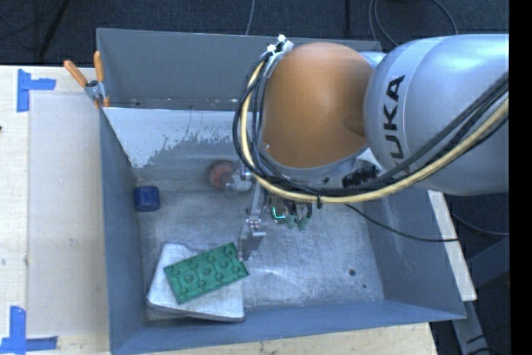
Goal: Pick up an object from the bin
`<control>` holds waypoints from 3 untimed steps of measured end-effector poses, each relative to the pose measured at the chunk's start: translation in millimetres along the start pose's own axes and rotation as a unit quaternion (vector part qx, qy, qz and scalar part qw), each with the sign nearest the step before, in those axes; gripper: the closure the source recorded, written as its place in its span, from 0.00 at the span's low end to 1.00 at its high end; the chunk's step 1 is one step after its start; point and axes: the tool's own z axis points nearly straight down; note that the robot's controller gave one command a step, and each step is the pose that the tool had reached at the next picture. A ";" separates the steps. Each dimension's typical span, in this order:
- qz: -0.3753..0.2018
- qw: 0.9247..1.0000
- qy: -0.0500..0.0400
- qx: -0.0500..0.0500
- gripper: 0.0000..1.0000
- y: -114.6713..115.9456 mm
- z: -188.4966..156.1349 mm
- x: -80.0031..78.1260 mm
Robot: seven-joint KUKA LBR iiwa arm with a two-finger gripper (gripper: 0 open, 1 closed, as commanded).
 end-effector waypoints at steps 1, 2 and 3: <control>-0.086 0.996 0.000 0.000 0.00 24.8 88.6 20.8; -0.027 1.000 -0.009 -0.002 0.00 31.7 143.9 17.9; -0.025 1.000 -0.007 -0.002 1.00 31.4 145.3 18.5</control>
Offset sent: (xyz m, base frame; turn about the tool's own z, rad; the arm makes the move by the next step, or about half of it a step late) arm -0.0196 0.0244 -0.0845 -0.1717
